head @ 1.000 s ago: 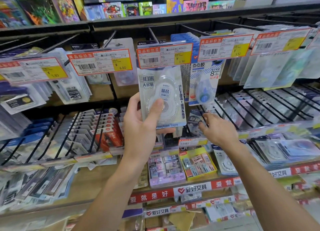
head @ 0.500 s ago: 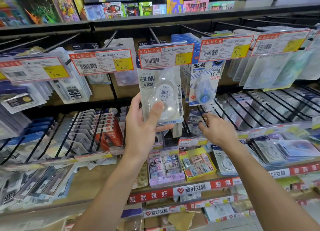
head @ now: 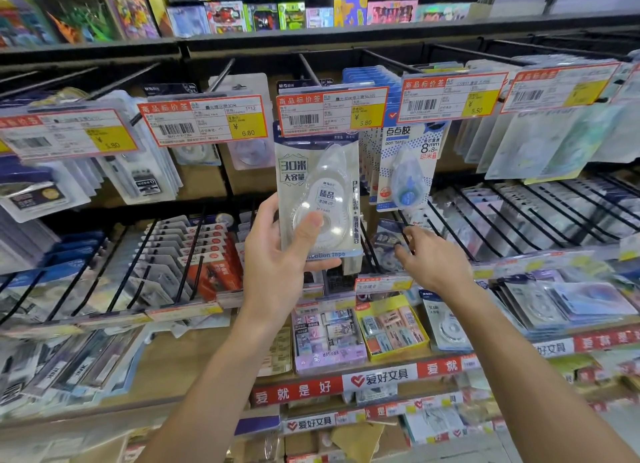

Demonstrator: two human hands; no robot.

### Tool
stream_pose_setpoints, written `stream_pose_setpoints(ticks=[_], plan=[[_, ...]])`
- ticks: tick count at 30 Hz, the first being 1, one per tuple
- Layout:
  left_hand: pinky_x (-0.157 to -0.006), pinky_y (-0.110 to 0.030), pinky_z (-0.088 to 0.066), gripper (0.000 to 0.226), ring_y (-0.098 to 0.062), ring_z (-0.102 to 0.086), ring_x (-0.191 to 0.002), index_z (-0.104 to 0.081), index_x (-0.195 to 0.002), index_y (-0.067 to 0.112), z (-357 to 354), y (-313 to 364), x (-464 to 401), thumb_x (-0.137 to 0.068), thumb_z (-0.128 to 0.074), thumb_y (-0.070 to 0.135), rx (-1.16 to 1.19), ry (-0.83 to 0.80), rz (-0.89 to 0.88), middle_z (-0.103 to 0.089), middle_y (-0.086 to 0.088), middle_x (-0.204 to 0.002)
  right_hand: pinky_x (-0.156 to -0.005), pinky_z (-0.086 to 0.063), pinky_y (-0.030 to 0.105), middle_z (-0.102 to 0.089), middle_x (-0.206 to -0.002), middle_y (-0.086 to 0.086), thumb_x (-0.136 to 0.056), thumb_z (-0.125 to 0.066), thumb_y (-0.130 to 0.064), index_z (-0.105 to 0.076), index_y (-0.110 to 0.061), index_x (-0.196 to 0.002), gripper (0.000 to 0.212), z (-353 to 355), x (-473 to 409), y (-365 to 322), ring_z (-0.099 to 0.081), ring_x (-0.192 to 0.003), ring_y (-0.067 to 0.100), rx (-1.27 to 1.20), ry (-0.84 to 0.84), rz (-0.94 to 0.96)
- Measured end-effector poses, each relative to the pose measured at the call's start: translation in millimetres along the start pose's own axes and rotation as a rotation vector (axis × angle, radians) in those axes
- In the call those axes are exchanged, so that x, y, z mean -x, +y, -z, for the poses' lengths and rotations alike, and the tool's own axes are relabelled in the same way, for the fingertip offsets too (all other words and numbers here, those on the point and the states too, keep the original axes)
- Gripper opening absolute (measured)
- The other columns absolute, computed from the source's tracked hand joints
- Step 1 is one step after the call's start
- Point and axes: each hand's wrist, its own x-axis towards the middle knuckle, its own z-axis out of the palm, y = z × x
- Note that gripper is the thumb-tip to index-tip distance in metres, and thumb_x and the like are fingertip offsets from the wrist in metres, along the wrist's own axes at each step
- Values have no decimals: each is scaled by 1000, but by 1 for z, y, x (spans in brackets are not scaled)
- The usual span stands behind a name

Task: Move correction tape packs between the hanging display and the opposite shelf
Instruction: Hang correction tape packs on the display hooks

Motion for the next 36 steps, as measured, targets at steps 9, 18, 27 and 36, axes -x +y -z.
stream_pose_setpoints(ticks=[9, 18, 27, 36], plan=[[-62, -37, -63, 39, -24, -71, -106, -52, -134, 18, 2, 5, 2, -96, -62, 21, 19, -6, 22, -71, -2, -120, -86, -47, 39, -60, -136, 10, -101, -43, -45, -42, -16, -147, 54, 0, 1, 0, -60, -118, 31, 2, 5, -4], [-58, -36, -62, 35, -26, -72, -104, -55, -133, 16, -11, 17, -6, -98, -61, 19, 78, 7, 42, -73, -3, -115, -87, -48, 40, -60, -138, 10, -102, -42, -43, -42, -15, -147, 54, 2, 1, -1, -60, -119, 31, -5, 2, -3], [-58, -36, -62, 33, -19, -74, -100, -56, -131, 18, -10, 16, 0, -98, -61, 17, 54, 5, 40, -74, 0, -114, -86, -47, 39, -59, -138, 9, -102, -42, -44, -41, -17, -148, 54, 3, 2, -2, -60, -118, 31, 3, 6, -7], [-60, -34, -62, 34, -21, -73, -103, -55, -130, 24, -2, 8, 2, -97, -62, 18, 23, 6, 36, -74, 3, -114, -84, -47, 39, -60, -137, 11, -102, -42, -43, -42, -16, -147, 52, 4, 3, -3, -61, -116, 32, 19, 12, 0]])
